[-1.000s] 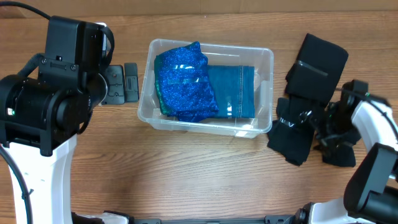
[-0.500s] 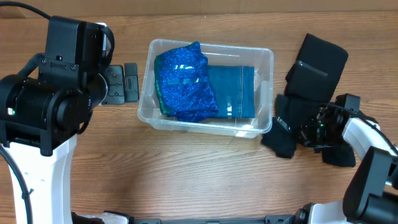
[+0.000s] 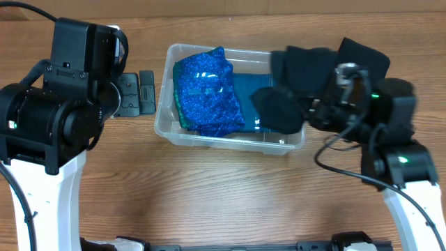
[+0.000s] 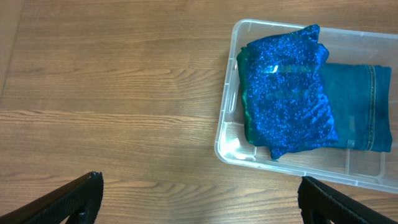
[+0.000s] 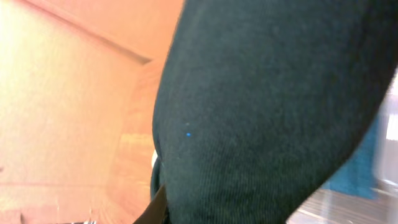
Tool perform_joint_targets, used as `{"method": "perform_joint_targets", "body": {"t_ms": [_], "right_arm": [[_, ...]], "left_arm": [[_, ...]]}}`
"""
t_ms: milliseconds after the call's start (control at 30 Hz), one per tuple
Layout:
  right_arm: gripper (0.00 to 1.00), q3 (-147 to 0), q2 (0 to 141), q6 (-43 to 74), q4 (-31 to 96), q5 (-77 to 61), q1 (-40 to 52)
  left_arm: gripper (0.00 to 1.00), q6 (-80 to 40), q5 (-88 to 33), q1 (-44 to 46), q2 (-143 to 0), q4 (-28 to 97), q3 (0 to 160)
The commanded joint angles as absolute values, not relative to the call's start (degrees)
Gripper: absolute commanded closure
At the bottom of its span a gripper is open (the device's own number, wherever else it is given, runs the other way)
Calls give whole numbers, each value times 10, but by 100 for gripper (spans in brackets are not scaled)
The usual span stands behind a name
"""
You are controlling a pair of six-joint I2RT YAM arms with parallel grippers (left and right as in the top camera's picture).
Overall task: Pack container
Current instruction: 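Lower the black garment into the container's right side, release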
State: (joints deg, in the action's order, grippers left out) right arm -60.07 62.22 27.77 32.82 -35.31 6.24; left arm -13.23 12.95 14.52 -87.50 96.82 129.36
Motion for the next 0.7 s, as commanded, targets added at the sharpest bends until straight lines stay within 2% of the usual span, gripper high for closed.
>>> {"method": "perform_joint_targets", "body": {"t_ms": [0, 133, 167, 200, 333, 467, 600, 667], "right_arm": [[96, -603, 704, 334, 279, -272, 130], [95, -604, 822, 344, 203, -260, 151], [60, -604, 864, 343, 196, -260, 150], [46, -604, 887, 327, 212, -258, 150], [21, -630, 877, 296, 326, -185, 128], [20, -755, 825, 250, 533, -117, 89], [19, -836, 785, 251, 632, -57, 39], [12, -844, 773, 251, 653, -43, -15]], "left_arm": [[0, -122, 139, 142, -873, 968, 1295], [0, -122, 139, 142, -873, 968, 1295], [0, -122, 139, 142, -873, 968, 1295], [0, -122, 139, 142, -873, 968, 1295], [0, -122, 139, 142, -873, 968, 1295], [0, -122, 139, 142, -873, 968, 1295], [0, -122, 139, 142, -873, 968, 1295], [0, -122, 139, 142, -873, 968, 1295]]}}
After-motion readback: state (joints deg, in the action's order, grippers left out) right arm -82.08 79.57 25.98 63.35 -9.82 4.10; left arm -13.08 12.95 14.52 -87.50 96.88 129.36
